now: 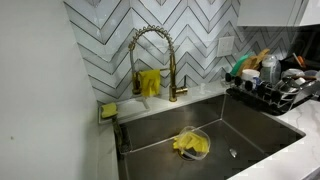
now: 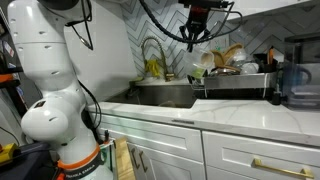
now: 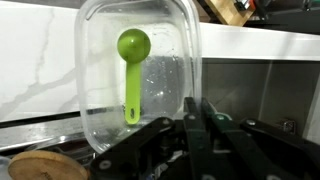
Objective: Remove the clear bowl with the measuring spoon from the sink and pour the spoon onto the counter then put the bowl on the dishrack.
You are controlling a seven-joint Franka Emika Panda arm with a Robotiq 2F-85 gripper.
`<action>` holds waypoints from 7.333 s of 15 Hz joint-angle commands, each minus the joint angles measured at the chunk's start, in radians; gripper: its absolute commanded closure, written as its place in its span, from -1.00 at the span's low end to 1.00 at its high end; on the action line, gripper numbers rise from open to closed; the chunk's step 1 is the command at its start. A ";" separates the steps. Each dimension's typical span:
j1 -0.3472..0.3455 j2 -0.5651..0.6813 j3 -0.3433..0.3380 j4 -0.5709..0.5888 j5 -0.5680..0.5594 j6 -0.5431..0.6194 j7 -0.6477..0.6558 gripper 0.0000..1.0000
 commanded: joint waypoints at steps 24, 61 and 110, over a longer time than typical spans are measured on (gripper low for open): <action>-0.231 0.206 -0.070 -0.026 0.367 -0.231 -0.563 0.96; -0.294 0.315 -0.117 -0.086 0.633 -0.224 -1.024 0.96; -0.050 -0.072 -0.054 -0.586 -0.147 0.819 -0.165 0.96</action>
